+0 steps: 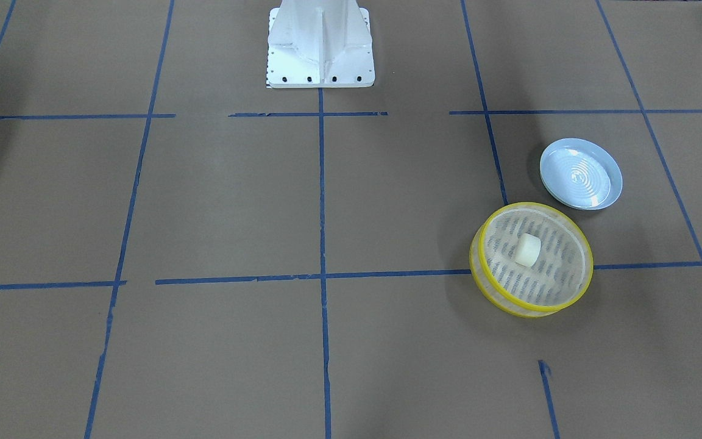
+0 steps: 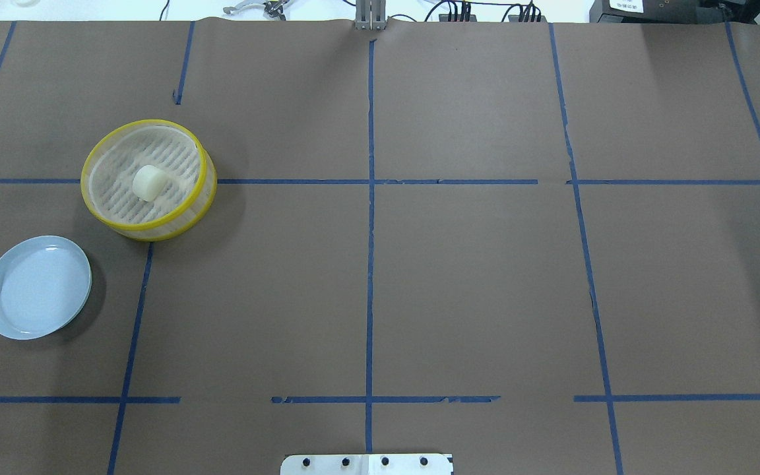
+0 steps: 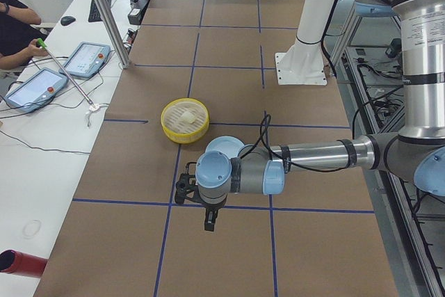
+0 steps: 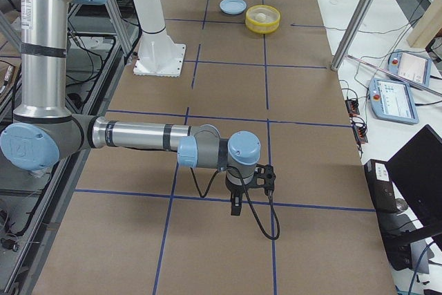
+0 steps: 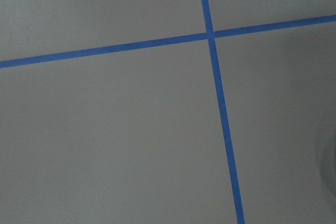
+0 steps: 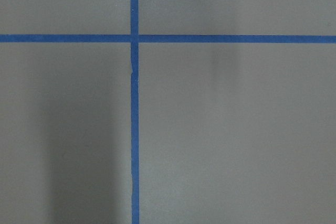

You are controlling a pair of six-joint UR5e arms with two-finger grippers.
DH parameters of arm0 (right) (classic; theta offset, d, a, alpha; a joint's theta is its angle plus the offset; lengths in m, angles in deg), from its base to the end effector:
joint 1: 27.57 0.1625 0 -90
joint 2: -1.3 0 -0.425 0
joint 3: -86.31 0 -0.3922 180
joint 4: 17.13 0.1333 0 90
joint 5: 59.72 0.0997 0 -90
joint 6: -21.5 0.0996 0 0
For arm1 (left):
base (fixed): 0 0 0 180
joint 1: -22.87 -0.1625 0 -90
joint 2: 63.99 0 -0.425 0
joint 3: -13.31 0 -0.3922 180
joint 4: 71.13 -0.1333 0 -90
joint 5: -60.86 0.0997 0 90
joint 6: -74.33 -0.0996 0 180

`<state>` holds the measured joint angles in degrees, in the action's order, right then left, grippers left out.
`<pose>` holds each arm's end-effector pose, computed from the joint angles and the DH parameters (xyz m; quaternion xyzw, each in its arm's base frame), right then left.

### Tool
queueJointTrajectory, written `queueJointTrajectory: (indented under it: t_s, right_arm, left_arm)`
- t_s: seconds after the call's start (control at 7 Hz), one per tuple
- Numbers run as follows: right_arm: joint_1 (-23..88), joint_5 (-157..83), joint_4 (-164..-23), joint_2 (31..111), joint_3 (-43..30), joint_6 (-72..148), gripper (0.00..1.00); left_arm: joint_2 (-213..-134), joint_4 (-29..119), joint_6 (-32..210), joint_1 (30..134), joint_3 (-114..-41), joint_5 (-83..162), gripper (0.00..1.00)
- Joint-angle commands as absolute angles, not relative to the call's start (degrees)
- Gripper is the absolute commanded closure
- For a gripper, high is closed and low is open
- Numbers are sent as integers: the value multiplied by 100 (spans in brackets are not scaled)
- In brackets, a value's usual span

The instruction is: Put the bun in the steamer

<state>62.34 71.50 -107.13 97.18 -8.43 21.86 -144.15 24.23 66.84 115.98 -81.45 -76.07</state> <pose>0.0670 -0.4469 0.6700 -0.0107 -0.3519 0.0057 0.9359 -0.0831 -0.4142 0.6835 0.0390 0.3963 0.0360 0.9166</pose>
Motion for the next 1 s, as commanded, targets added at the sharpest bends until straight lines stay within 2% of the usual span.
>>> queueJointTrajectory:
  t_s: [0.0, 0.86]
  right_arm:
    - [6235, 7150, -10713, 9710, -843, 2186, 0]
    - [6235, 7150, -10713, 9718, -843, 2186, 0]
  left_arm:
    - [-14371, 2133, 6660, 11603, -8327, -7589, 0]
    - [-14450, 1975, 6686, 11586, -8539, -7633, 0]
